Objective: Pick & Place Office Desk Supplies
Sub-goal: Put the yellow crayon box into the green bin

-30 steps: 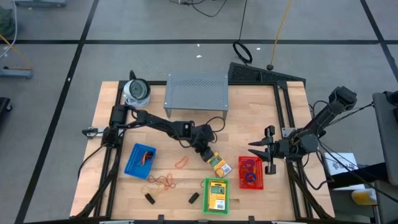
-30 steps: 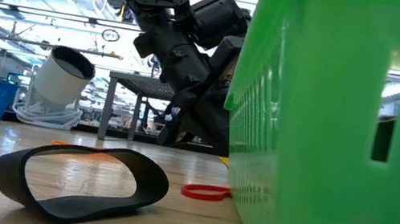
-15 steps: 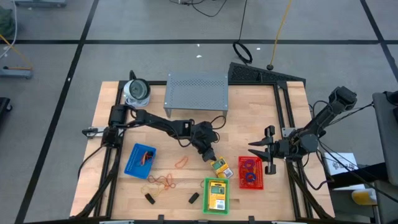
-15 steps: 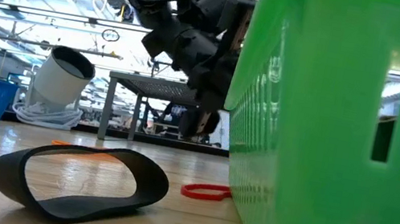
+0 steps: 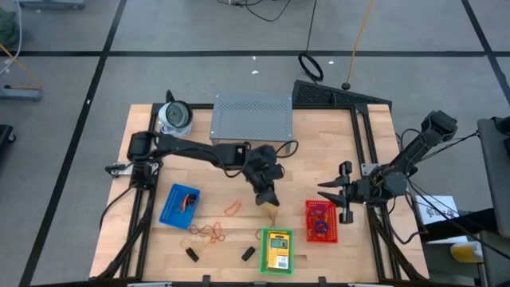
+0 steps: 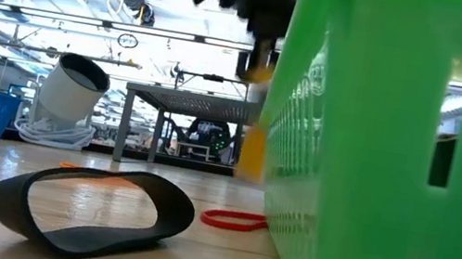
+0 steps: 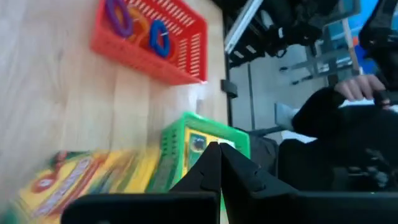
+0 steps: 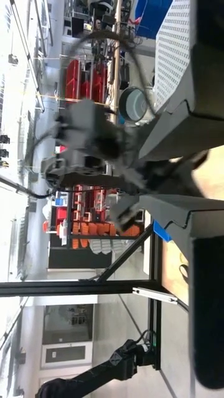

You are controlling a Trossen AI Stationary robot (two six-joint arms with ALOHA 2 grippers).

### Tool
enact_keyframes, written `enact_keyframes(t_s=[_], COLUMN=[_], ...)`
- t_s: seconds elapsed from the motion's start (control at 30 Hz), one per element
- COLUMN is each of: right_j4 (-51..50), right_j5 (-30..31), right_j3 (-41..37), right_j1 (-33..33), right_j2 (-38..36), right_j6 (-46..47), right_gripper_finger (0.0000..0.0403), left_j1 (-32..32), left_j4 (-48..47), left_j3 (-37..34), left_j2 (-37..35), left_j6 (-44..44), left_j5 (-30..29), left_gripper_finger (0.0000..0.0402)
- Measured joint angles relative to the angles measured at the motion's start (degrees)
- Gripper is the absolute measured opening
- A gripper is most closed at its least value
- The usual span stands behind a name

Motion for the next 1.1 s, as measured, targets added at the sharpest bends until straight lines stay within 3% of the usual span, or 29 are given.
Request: enact_keyframes(t_s=[0.3, 0.53, 0.6, 0.97, 1.1], right_j4=[-0.2, -0.38, -0.35, -0.42, -0.44], right_j5=[1.35, 1.44, 1.45, 1.42, 1.4], right_j3=[-0.04, -0.04, -0.04, -0.04, -0.04], right_j1=[0.02, 0.02, 0.0, 0.0, 0.0], right_j2=[0.0, 0.02, 0.0, 0.02, 0.02], right_j6=[0.02, 0.09, 0.11, 0.13, 0.11], right_gripper_finger=[0.0089, 0.0089, 0.0089, 0.0089, 0.0089], left_j1=[-3.89, -6.82, -7.58, -8.75, -8.75], left_j4=[-12.73, -29.27, -31.65, -30.76, -30.74], left_j3=[6.88, 6.74, 6.68, 6.65, 6.65], left_j2=[-6.21, -8.54, -8.41, -8.12, -8.12], left_j6=[6.14, 9.94, 9.95, 10.11, 10.12], left_j5=[-2.82, -27.7, -30.62, -32.09, -32.08], left_gripper_finger=[0.0, 0.0008, 0.0013, 0.0004, 0.0019])
